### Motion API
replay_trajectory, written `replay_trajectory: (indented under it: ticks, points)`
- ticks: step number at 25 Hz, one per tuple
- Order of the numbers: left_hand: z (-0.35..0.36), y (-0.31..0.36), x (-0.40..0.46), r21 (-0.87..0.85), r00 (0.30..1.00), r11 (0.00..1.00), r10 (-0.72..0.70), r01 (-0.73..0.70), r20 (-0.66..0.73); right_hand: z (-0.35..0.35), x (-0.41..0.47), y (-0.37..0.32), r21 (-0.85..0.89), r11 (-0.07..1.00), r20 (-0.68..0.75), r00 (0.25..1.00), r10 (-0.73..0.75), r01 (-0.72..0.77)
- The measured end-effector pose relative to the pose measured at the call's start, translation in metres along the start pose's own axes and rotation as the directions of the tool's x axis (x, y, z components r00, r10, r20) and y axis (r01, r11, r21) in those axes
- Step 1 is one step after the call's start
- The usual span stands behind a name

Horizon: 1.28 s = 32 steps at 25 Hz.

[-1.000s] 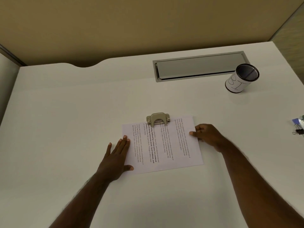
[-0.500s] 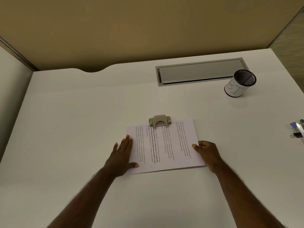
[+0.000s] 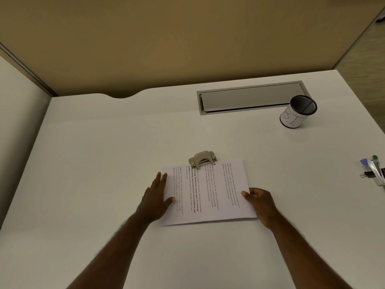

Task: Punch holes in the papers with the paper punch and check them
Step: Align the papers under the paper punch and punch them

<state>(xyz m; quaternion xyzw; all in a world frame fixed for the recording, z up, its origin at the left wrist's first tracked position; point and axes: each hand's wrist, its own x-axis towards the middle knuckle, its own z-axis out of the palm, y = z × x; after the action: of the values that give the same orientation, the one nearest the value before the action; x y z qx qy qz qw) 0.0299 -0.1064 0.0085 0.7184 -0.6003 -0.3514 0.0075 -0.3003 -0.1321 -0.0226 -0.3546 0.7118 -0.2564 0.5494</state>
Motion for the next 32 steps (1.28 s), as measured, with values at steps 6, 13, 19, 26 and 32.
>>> replay_trajectory:
  ticks: [6,13,19,26,32]
  points:
    - [0.006,0.048,0.037,0.084,0.992,0.991,0.110,-0.105,-0.063,0.002,0.006,-0.003,-0.018,1.000,-0.006,1.000,-0.022,0.022]
    - [-0.003,0.044,0.066,0.192,0.999,0.980,0.046,-0.044,-0.004,0.011,0.010,-0.004,-0.027,0.998,0.008,0.999,-0.047,0.048]
    - [-0.006,0.053,0.083,0.188,0.983,0.977,0.127,-0.101,-0.130,0.017,0.010,-0.001,0.002,1.000,0.006,1.000,-0.025,0.025]
    - [-0.004,0.085,0.105,0.181,0.942,0.964,0.233,-0.192,-0.240,0.019,0.011,0.000,-0.006,0.999,0.030,0.999,-0.032,0.032]
    - [-0.007,0.085,0.112,0.215,0.925,0.950,0.278,-0.226,-0.259,0.016,0.012,-0.001,-0.031,0.998,0.021,0.999,-0.048,0.049]
